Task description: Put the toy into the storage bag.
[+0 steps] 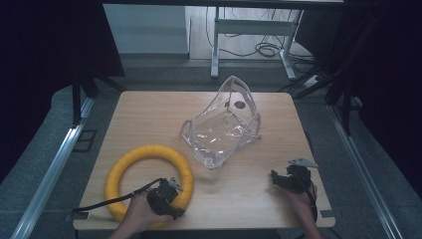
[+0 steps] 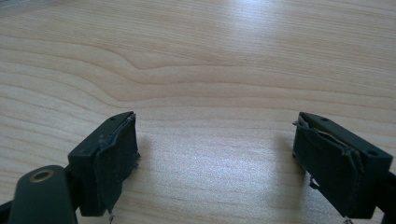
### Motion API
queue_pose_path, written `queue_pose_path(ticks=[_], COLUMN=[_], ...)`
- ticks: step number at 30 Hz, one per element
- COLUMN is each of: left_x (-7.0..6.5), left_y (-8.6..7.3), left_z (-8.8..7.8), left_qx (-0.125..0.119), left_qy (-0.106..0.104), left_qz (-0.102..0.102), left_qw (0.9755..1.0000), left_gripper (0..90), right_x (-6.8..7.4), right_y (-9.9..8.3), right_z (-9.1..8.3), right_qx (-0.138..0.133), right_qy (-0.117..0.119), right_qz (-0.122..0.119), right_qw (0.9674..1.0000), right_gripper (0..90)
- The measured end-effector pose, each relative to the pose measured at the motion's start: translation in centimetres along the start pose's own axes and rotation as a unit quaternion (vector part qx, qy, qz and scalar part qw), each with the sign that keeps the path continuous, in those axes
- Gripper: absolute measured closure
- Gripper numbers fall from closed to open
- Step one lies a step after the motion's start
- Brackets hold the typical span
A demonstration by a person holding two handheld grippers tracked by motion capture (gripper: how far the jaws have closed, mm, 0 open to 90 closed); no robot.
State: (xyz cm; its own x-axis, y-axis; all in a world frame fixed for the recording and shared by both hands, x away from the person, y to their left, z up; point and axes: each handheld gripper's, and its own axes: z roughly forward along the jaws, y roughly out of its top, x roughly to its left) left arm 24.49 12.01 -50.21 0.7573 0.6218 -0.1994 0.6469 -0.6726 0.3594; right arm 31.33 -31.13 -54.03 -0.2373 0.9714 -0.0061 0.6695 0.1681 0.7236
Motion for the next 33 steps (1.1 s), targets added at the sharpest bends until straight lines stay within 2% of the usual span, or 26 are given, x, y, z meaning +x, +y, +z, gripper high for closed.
queue_pose_path(ticks=[4, 7, 11, 15, 20, 27, 33], left_x=[0.8, 1.5, 2.2, 3.0, 3.7, 4.2, 4.5], left_y=[-0.3, -0.7, -1.1, -1.5, -1.9, -2.3, -2.6], left_z=[-1.4, -2.7, -4.2, -5.7, -7.4, -8.2, -9.2], left_qx=[-0.021, -0.052, -0.094, -0.135, -0.186, -0.222, -0.257], left_qy=[-0.037, -0.063, -0.089, -0.108, -0.109, -0.104, -0.091], left_qz=[-0.012, -0.022, -0.035, -0.046, -0.054, -0.058, -0.064], left_qw=[0.9990, 0.9965, 0.9909, 0.9839, 0.9749, 0.9678, 0.9601], left_gripper=[47.2, 47.4, 47.4, 47.5, 47.4, 47.4, 47.5], right_x=[0.0, 0.0, 0.0, 0.0, 0.0, 0.0, 0.0], right_y=[0.0, 0.0, 0.0, 0.0, 0.0, 0.0, 0.0], right_z=[0.0, 0.0, 0.0, -0.1, -0.1, -0.1, -0.1], right_qx=[0.000, 0.001, 0.002, 0.002, 0.002, 0.002, 0.002], right_qy=[0.000, -0.001, -0.002, -0.002, -0.003, -0.004, -0.004], right_qz=[-0.001, -0.002, 0.000, 0.005, 0.006, 0.006, 0.006], right_qw=[1.0000, 1.0000, 1.0000, 1.0000, 1.0000, 1.0000, 1.0000], right_gripper=[14.1, 14.2, 14.4, 14.6, 14.7, 14.8, 14.9])
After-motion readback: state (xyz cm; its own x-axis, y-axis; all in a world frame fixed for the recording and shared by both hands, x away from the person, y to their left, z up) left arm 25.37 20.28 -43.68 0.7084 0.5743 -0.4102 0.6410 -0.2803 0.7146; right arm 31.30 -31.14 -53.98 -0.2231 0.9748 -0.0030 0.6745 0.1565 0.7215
